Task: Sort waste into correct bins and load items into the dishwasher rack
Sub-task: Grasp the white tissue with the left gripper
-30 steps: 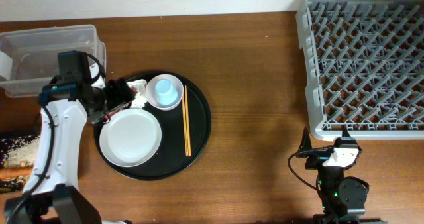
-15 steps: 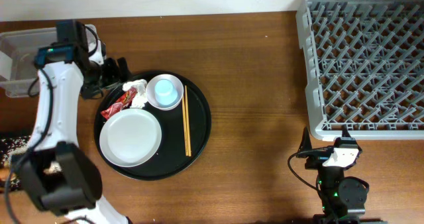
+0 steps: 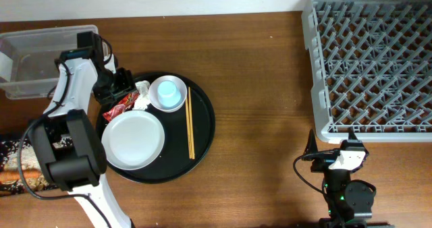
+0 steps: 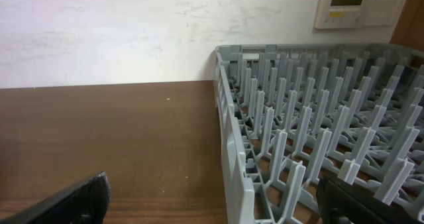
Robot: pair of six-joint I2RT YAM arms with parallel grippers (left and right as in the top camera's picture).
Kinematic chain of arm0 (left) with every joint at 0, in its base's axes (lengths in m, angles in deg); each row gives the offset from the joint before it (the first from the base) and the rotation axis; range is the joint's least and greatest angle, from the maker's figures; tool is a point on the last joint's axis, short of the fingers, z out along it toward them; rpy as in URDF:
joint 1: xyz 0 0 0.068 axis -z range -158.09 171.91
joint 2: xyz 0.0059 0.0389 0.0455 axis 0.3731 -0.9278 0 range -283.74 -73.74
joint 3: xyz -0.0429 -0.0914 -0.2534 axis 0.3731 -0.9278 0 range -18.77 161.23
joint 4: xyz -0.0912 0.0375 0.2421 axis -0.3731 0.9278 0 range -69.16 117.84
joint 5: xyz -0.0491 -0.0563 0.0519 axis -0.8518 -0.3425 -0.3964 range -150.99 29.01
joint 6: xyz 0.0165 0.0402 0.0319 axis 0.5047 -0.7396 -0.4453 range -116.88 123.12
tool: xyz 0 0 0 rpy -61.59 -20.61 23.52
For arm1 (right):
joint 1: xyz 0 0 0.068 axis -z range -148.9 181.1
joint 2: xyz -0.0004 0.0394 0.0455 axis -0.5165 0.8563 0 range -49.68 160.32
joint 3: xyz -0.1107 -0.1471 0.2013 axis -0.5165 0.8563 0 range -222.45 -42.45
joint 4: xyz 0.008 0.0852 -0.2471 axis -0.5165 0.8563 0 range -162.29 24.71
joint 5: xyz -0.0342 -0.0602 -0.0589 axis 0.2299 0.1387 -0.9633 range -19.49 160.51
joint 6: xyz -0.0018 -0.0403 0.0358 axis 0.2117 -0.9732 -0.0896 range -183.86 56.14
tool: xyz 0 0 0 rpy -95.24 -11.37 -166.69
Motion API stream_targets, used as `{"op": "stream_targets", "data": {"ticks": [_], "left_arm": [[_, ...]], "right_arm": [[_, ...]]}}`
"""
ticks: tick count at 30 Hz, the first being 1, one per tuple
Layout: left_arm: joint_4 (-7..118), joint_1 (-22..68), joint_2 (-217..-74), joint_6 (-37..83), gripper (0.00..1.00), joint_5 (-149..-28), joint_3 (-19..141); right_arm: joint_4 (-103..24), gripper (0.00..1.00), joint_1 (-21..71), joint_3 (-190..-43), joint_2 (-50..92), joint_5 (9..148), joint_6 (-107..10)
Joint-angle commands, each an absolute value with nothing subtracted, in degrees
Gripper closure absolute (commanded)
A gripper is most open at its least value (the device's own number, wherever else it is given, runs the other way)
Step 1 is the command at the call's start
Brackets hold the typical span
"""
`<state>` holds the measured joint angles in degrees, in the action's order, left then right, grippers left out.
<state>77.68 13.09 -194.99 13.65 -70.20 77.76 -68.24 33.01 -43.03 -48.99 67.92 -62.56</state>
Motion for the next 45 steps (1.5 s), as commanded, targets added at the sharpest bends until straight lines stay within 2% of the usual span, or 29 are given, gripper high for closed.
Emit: {"op": "stream_targets", "data": {"ticks": [1, 12, 21, 26, 33, 34, 39, 45], "left_arm": [[77.4, 13.8, -195.9, 15.5, 0.33, -70.6, 77.1], [74.4, 14.8, -195.9, 15.4, 0.34, -68.4, 76.8], [76.7, 14.8, -195.9, -6.8, 0.34, -68.3, 76.8], [76.4, 14.8, -195.9, -9.9, 0.34, -72.2, 75.8], [73.9, 14.8, -195.9, -10.3, 0.35, -71.7, 72.9], [73.9, 14.8, -195.9, -10.3, 0.36, -71.7, 72.9], [73.9, 14.8, -195.9, -10.7, 0.56, -69.9, 72.8], [73.9, 14.8, -195.9, -10.7, 0.65, -69.6, 72.8]], "right_arm": [[-67.8, 0.02, 33.4, -42.8, -49.5, 67.2, -62.6], [-67.8, 0.02, 33.4, -42.8, -49.5, 67.2, -62.6], [-67.8, 0.02, 33.4, -42.8, -49.5, 67.2, -62.6], [-67.8, 0.02, 33.4, -42.8, -49.5, 67.2, -62.6], [-67.8, 0.02, 33.4, -42.8, -49.5, 67.2, -62.6], [-67.8, 0.02, 33.4, -42.8, -49.5, 67.2, -62.6], [-67.8, 0.02, 33.4, -42.8, -49.5, 67.2, -62.6], [-67.8, 0.02, 33.4, -42.8, -49.5, 67.2, -62.6]]}}
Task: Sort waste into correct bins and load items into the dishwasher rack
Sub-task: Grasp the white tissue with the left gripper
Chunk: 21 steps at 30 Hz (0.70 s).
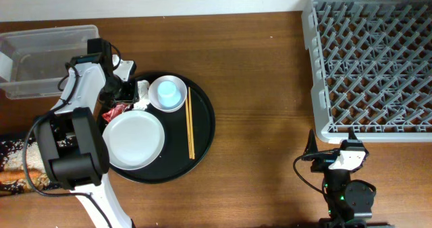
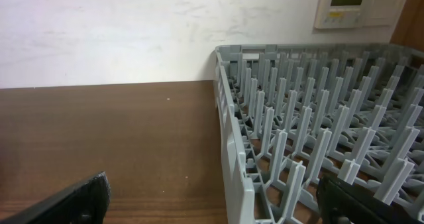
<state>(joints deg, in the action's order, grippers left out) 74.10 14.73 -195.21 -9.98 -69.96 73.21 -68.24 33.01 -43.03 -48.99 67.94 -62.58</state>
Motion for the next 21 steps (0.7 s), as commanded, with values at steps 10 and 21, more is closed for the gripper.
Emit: {"op": "stream_targets", "data": {"ticks": [10, 21], "left_arm": [[73.9, 14.8, -195.9, -7.9, 0.92, -70.7, 73.1], [78.0, 14.9, -195.9, -3.7, 1.00, -73.9, 77.3]], "right_arm": [[-67.8, 0.02, 33.4, -42.8, -49.5, 67.2, -62.6], [-67.8, 0.02, 33.4, -42.8, -49.5, 67.2, -62.6]]}}
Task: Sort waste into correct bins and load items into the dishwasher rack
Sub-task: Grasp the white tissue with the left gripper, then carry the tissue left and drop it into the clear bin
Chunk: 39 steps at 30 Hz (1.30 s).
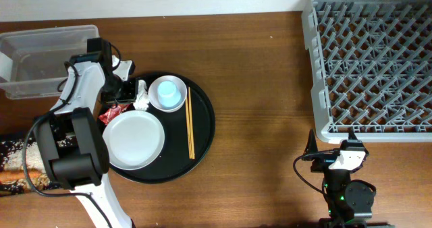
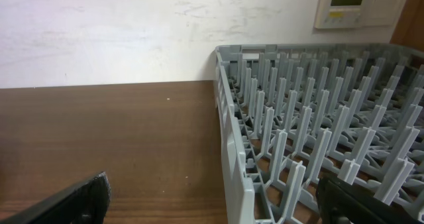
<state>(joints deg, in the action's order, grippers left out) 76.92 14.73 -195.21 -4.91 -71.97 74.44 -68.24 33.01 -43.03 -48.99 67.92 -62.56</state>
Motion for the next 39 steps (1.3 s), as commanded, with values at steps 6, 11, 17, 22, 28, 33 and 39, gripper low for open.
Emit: {"op": "stream_targets", "data": {"ticks": [6, 11, 17, 22, 28, 33, 39], "left_arm": [[81.6, 16.0, -195.9, -2.9, 1.00, -77.0, 80.6], [82.9, 16.0, -195.9, -2.7, 0.99, -79.8, 81.5], [83.7, 16.0, -195.9, -2.4, 1.00, -82.0, 81.9], [85.0, 15.9, -195.8, -1.0, 1.00, -83.1, 86.0], [87.1, 15.8, -195.8, -0.9, 1.00, -83.1, 89.3], [87.1, 15.9, -195.8, -0.7, 1.00, -83.1, 89.4], [87.1, 15.8, -195.8, 5.2, 1.00, -83.1, 94.2]], "right_arm": [[-67.8, 0.02, 33.4, -42.8, -49.5, 67.2, -62.6], [-67.8, 0.02, 33.4, -42.8, -49.5, 67.2, -62.6], [-67.8, 0.02, 33.4, -42.8, -49.5, 67.2, -62.6], [-67.8, 0.02, 33.4, -42.8, -49.5, 67.2, -62.6], [-67.8, 0.02, 33.4, -42.8, -49.5, 67.2, -62.6], [-67.8, 0.02, 33.4, -42.8, -49.5, 67.2, -62.6], [-67.8, 0.02, 33.4, -42.8, -49.5, 67.2, -62.6]]}}
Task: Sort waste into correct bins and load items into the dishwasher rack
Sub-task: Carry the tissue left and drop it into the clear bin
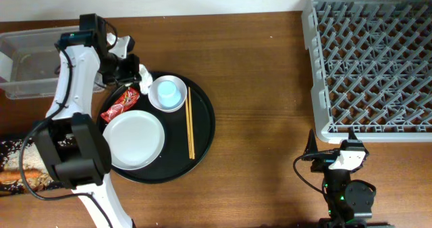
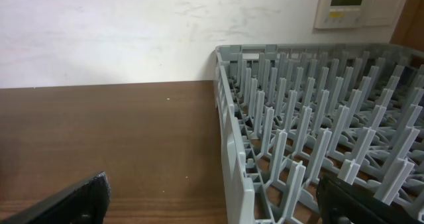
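Note:
A round black tray (image 1: 202, 144) holds a white plate (image 1: 135, 139), a white bowl with a blue cup (image 1: 168, 92) in it, a pair of chopsticks (image 1: 190, 123) and a red wrapper (image 1: 119, 106). My left gripper (image 1: 133, 75) is over the tray's upper left rim, shut on a crumpled white paper (image 1: 144, 79). The grey dishwasher rack (image 1: 371, 59) fills the upper right. My right gripper (image 2: 218, 207) is open beside the rack's near left corner (image 2: 232, 151), nothing between its fingers (image 2: 79, 201).
A clear plastic bin (image 1: 34, 63) stands at the top left, just left of my left arm. A patterned cloth (image 1: 13, 164) lies at the left edge. Bare brown tabletop (image 1: 263, 106) lies between tray and rack.
My left gripper has moved up toward the tray's far rim, and the crumpled white paper has gone with it, away from the red wrapper. The right arm has not moved.
My left gripper was at the tray's left rim by the wrapper and the paper. Then it was down at the crumpled paper beside the bowl, and stayed there. Now it holds the paper nearer the bin; the wrapper lies uncovered on the tray.

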Robot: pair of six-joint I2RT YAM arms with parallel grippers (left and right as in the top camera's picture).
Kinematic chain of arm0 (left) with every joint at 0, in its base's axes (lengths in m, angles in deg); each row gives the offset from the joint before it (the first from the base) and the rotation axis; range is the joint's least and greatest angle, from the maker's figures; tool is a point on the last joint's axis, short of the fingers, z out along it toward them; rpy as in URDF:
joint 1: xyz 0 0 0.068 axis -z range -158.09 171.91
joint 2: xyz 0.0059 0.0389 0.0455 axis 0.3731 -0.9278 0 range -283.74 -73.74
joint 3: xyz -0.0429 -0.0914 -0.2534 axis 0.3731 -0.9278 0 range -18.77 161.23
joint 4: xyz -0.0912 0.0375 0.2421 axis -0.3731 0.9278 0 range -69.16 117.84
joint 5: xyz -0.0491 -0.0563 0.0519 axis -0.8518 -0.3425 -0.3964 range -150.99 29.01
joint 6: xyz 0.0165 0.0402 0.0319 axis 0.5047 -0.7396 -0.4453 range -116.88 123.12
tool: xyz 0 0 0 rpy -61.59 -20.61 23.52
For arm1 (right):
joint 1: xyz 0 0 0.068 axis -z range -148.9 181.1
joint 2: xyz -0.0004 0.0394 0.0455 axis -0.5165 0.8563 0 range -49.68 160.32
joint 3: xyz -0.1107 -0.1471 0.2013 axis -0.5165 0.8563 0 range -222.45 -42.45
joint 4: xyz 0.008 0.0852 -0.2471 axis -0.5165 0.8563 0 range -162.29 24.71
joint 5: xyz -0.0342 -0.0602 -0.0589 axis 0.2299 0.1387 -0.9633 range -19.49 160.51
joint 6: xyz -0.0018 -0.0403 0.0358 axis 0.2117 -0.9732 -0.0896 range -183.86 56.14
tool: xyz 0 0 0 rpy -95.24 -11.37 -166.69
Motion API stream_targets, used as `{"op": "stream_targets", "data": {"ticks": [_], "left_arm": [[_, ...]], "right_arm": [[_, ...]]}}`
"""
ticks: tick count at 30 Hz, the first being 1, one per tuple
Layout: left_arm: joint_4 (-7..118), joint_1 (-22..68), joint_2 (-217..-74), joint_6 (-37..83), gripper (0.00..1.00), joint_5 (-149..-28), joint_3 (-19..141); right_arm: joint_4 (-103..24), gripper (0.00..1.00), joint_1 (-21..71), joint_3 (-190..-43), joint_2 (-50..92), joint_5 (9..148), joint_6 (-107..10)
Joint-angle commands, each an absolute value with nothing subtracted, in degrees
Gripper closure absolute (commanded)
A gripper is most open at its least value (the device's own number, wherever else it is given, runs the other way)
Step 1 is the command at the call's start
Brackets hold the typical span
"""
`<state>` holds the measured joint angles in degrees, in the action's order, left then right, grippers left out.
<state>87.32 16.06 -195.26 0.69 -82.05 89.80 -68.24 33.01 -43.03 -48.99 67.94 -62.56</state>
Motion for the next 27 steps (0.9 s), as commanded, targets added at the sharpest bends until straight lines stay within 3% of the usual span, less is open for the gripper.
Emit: {"op": "stream_targets", "data": {"ticks": [1, 6, 10, 19, 27], "left_arm": [[87.1, 15.8, -195.7, 6.0, 1.00, -83.1, 95.5], [86.7, 13.6, -195.7, 11.0, 1.00, -81.5, 101.6], [81.3, 10.8, -195.7, 16.6, 1.00, -71.7, 103.8], [73.9, 6.1, -195.8, 16.6, 0.99, -53.0, 103.7], [72.2, 2.2, -197.4, 16.6, 0.95, -47.9, 103.7]], "right_arm": [[-67.8, 0.02, 33.4, -42.8, -49.5, 67.2, -62.6], [-67.8, 0.02, 33.4, -42.8, -49.5, 67.2, -62.6], [-67.8, 0.02, 33.4, -42.8, -49.5, 67.2, -62.6], [-67.8, 0.02, 33.4, -42.8, -49.5, 67.2, -62.6], [-67.8, 0.02, 33.4, -42.8, -49.5, 67.2, -62.6]]}}
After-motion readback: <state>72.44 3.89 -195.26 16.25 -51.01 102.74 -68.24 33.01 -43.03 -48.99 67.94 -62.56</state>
